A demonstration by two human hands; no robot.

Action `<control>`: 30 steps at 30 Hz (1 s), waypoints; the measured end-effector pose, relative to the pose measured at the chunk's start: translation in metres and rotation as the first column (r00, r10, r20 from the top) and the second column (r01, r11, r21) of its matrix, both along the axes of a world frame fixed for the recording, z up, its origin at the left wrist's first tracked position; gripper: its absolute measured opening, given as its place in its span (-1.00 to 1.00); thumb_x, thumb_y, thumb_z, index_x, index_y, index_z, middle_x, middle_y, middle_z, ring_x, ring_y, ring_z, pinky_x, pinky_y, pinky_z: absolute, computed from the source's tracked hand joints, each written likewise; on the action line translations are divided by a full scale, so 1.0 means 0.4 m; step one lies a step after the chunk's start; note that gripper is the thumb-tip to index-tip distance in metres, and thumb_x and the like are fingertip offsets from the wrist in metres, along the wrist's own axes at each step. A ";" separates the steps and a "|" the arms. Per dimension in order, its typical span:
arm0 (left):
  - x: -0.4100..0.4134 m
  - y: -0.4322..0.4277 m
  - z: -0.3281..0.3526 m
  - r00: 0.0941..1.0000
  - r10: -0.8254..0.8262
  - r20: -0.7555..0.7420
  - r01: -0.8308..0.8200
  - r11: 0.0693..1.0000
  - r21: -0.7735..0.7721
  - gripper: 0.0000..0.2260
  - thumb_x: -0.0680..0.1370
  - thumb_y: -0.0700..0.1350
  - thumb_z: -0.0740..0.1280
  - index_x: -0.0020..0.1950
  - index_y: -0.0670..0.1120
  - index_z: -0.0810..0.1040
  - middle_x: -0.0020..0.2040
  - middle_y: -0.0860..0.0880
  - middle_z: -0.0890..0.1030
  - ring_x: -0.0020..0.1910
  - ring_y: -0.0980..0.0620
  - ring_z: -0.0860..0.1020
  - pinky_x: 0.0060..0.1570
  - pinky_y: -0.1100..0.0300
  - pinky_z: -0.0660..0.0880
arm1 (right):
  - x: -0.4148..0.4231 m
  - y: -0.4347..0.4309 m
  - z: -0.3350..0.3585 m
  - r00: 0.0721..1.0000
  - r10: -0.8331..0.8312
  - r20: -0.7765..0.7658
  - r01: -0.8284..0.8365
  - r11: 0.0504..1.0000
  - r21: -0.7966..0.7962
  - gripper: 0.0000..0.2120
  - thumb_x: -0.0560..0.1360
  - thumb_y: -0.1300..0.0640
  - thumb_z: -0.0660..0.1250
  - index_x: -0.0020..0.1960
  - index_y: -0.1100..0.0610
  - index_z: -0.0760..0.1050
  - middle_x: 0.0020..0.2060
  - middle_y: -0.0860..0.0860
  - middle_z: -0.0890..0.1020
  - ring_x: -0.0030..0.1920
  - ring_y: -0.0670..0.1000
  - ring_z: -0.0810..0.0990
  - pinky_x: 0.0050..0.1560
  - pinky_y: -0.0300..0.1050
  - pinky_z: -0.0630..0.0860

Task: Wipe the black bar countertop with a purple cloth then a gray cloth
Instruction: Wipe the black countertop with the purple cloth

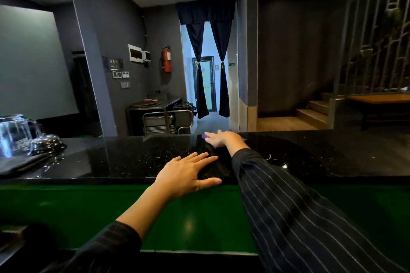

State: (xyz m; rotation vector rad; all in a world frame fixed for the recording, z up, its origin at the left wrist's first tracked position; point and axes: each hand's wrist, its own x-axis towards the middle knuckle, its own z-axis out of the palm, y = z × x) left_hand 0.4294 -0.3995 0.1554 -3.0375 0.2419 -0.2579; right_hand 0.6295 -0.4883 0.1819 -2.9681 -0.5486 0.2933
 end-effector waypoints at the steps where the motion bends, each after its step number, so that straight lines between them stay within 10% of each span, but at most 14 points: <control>1: -0.002 -0.002 0.003 1.000 0.001 0.002 -0.001 1.000 0.002 -0.30 0.40 0.48 -0.07 0.51 0.28 -0.03 0.56 0.14 0.06 0.54 0.05 0.07 0.47 -0.06 0.12 | -0.010 0.028 -0.007 0.999 0.051 0.003 -0.051 0.999 0.003 -0.24 0.45 -0.45 -0.12 0.58 -0.17 -0.05 0.59 0.05 0.00 0.56 0.26 -0.05 0.40 0.46 -0.08; 8: -0.026 -0.009 0.012 1.000 0.020 0.006 -0.020 1.000 -0.016 -0.25 0.34 0.49 -0.13 0.50 0.28 0.02 0.55 0.12 0.12 0.51 0.02 0.18 0.44 -0.05 0.15 | -0.100 -0.062 -0.006 0.970 0.242 -0.020 -0.241 0.969 0.057 -0.47 0.57 -0.27 -0.09 0.54 -0.28 -0.01 0.59 0.02 -0.03 0.58 0.21 -0.07 0.47 0.39 -0.11; 13: -0.033 -0.010 0.014 0.999 0.030 0.014 -0.030 0.999 -0.010 -0.33 0.41 0.46 -0.07 0.50 0.30 0.02 0.55 0.02 0.15 0.49 -0.08 0.23 0.41 -0.07 0.19 | -0.111 -0.322 -0.006 0.999 -0.040 0.024 0.038 0.994 0.102 -0.25 0.29 -0.52 -0.22 0.47 -0.41 0.04 0.59 -0.09 0.04 0.57 0.23 -0.06 0.41 0.50 -0.13; 23: -0.019 0.008 0.004 0.998 -0.038 0.051 0.038 0.999 0.010 -0.27 0.41 0.48 -0.12 0.53 0.20 0.04 0.53 -0.08 0.21 0.48 -0.10 0.24 0.38 -0.13 0.24 | -0.313 -0.268 -0.009 0.792 -0.583 0.182 0.573 0.812 0.105 -0.48 0.59 -0.07 0.10 0.51 0.00 0.17 0.51 0.23 0.20 0.51 0.31 0.12 0.45 0.33 0.03; 30: -0.040 0.024 0.015 0.989 -0.139 0.046 0.144 0.979 -0.147 -0.28 0.47 0.40 0.08 0.52 0.03 0.14 0.44 -0.08 0.36 0.40 -0.09 0.36 0.36 -0.15 0.29 | -0.446 -0.105 -0.015 0.960 -0.193 0.203 0.173 0.978 0.116 -0.54 0.64 -0.07 -0.04 0.53 -0.13 0.18 0.53 0.07 0.23 0.51 0.17 0.20 0.43 0.25 0.12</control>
